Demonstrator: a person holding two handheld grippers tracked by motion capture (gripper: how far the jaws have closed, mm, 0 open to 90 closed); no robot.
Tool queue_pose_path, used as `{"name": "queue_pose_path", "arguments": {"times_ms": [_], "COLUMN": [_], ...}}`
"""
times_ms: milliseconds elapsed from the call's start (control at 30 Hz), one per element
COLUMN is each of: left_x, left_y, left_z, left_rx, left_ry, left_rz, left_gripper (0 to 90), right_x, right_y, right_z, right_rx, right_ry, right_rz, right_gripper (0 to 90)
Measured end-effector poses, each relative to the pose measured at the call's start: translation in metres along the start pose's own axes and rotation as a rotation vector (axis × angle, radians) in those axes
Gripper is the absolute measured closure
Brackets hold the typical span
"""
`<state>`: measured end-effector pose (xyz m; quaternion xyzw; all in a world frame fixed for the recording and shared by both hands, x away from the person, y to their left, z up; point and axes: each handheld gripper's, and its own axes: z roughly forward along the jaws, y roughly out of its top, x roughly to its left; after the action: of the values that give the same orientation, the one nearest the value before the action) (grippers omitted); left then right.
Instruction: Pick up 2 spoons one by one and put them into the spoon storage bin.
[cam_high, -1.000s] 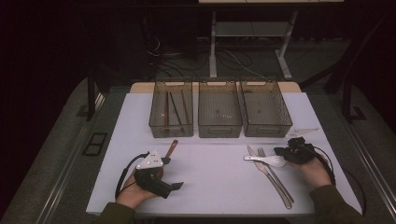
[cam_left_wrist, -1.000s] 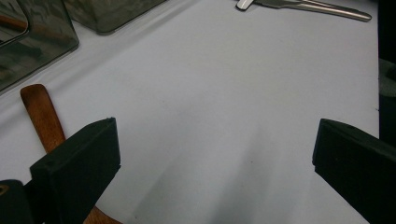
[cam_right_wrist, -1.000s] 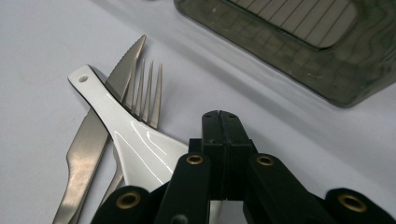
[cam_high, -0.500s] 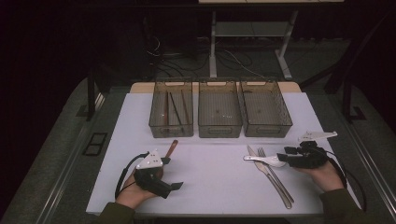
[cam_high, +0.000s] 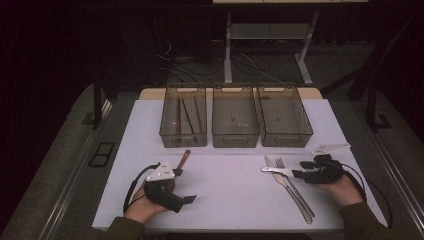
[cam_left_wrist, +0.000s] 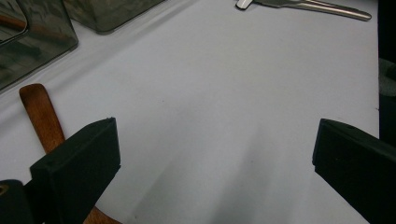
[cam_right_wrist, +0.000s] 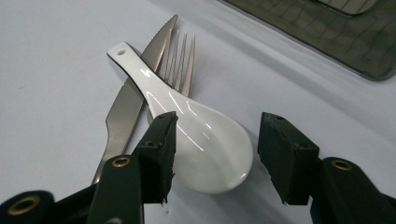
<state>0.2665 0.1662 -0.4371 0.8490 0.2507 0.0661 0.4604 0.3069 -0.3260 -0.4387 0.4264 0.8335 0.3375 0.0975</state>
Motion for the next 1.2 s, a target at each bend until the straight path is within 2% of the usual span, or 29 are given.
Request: {"name": "queue_pose_path", "arguments": {"times_ms": [300,600,700,800,1200], "left_x": [-0.0001,-0.0005,-0.0004,-0.0005,-0.0006], "left_y": [0.0001,0.0001,0.0002,0.0002,0.0002], "left_z": [-0.0001,-0.0001,-0.0001,0.0000,0.0000], "left_rx": [0.000,0.000,0.001,0.001,0.001], "left_ry": [0.000,0.000,0.001,0.000,0.000], "left_rz": [0.001,0.001,0.002,0.002,0.002], "left_gripper": [0.5,0.5,0.5,0.5,0.5], "right_x": [0.0014,0.0018,0.0017,0.0002,-0.0029], "right_y": [-0.0015,-0.0024,-0.0026,-0.0028,-0.0027], "right_z": [0.0031,0.0027,0.0026,0.0014,-0.0020], "right_rx": [0.039,0.058,0.060,0.060,0.044], "right_ry": [0.011,0.050,0.075,0.079,0.093], "right_rz": [-0.010,-0.026,-0.028,-0.029,-0.024], "right_gripper": [50.4,62.4,67.9,73.0,81.0]}}
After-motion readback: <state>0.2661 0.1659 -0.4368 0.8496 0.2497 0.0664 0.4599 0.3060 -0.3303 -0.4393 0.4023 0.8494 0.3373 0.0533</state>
